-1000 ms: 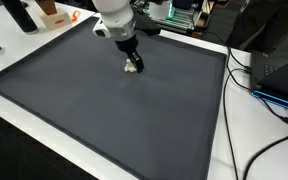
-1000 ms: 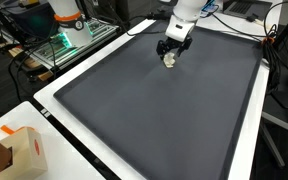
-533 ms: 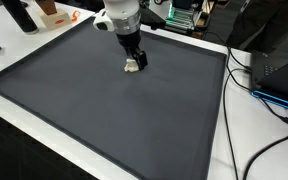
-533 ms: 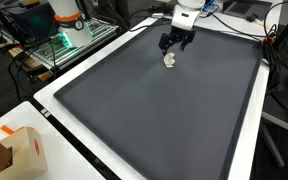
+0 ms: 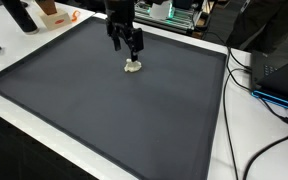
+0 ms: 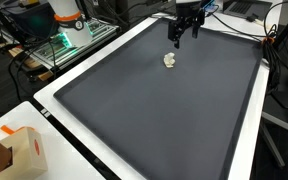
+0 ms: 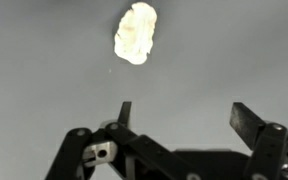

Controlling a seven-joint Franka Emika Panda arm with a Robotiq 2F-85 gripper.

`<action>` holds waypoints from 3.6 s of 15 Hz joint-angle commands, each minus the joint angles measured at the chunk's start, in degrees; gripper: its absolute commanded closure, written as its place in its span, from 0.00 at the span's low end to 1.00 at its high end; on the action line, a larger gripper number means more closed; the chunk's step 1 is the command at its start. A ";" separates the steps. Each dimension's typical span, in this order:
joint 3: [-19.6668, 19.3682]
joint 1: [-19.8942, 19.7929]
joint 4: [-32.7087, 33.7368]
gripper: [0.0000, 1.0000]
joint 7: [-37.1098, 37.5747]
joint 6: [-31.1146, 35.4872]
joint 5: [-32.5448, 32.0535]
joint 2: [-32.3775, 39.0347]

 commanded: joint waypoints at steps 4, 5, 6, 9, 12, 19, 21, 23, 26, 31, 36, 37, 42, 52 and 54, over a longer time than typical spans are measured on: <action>16.82 -17.84 -9.93 0.00 -21.33 14.93 26.98 -7.06; 20.73 -21.76 -8.83 0.00 -24.75 13.38 31.72 -6.60; 24.71 -25.99 -8.20 0.00 -27.84 12.20 36.34 -6.07; 30.64 -34.16 -8.17 0.00 -38.04 8.29 50.64 -5.32; 19.46 -27.47 -10.88 0.00 -45.97 1.84 61.75 -6.83; 4.48 -20.87 -13.16 0.00 -44.35 -10.35 63.23 -4.25; 2.37 -19.81 -13.06 0.00 -42.53 -12.33 63.18 -3.18; 0.87 -18.92 -12.62 0.00 -40.07 -13.68 63.12 -1.94; -0.54 -17.92 -11.97 0.00 -35.97 -14.65 63.11 -0.08; -2.07 -16.99 -10.99 0.00 -26.69 -15.95 63.20 2.19; -2.92 -16.59 -9.55 0.00 -17.64 -16.16 63.23 4.01; -3.05 -16.57 -9.28 0.00 -16.09 -16.41 63.30 4.34; -3.60 -16.31 -7.94 0.00 -8.97 -17.94 63.11 5.95; -4.75 -15.93 -5.77 0.00 -0.68 -19.60 62.47 8.66; -4.98 -15.69 -5.05 0.00 1.10 -19.75 61.76 9.27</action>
